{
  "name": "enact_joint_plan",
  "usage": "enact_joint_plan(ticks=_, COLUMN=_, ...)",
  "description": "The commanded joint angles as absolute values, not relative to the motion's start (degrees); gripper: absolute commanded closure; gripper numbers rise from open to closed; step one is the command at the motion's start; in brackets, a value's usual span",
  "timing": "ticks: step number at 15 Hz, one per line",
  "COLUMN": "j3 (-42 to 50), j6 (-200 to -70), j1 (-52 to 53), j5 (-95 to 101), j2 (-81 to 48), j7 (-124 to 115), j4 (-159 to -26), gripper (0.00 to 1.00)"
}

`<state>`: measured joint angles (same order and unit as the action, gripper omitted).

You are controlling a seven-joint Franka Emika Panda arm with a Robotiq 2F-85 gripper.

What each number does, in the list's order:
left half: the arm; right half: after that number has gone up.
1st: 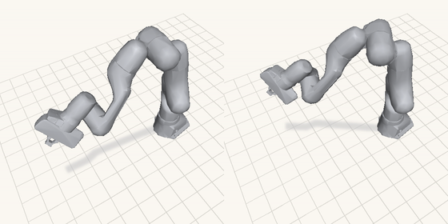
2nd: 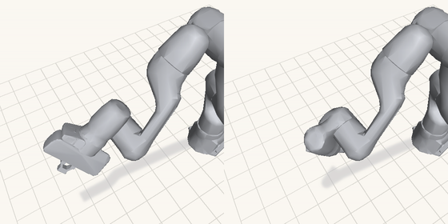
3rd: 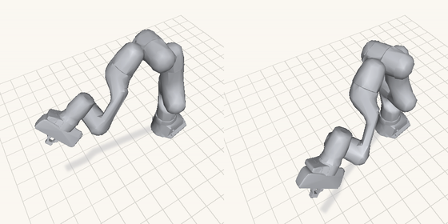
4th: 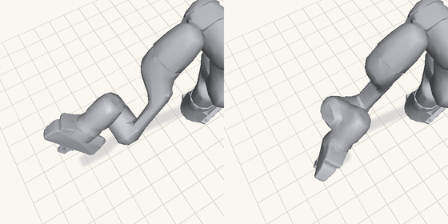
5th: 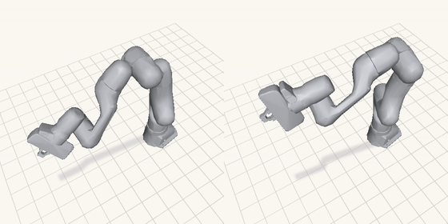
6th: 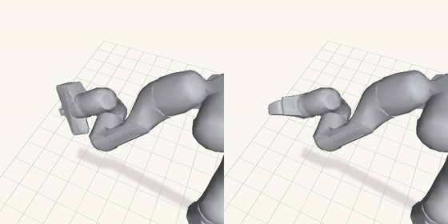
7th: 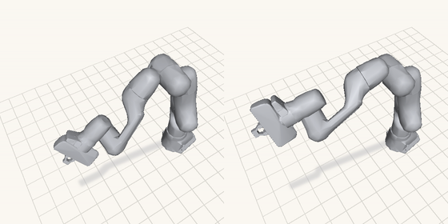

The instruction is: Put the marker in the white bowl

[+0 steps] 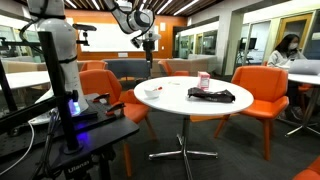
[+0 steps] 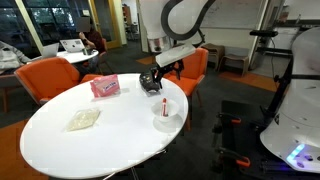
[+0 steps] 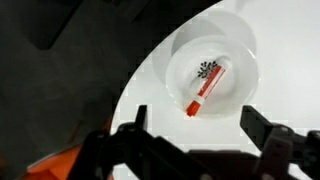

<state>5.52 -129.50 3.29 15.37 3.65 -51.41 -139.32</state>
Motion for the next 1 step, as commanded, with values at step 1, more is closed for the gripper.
enact_joint_plan(ticks=1, j3=2.9, j6=-126.7, j1=0.9, j5=15.1, j2=7.9, j7=-45.6, j4=-140.7, gripper=0.0)
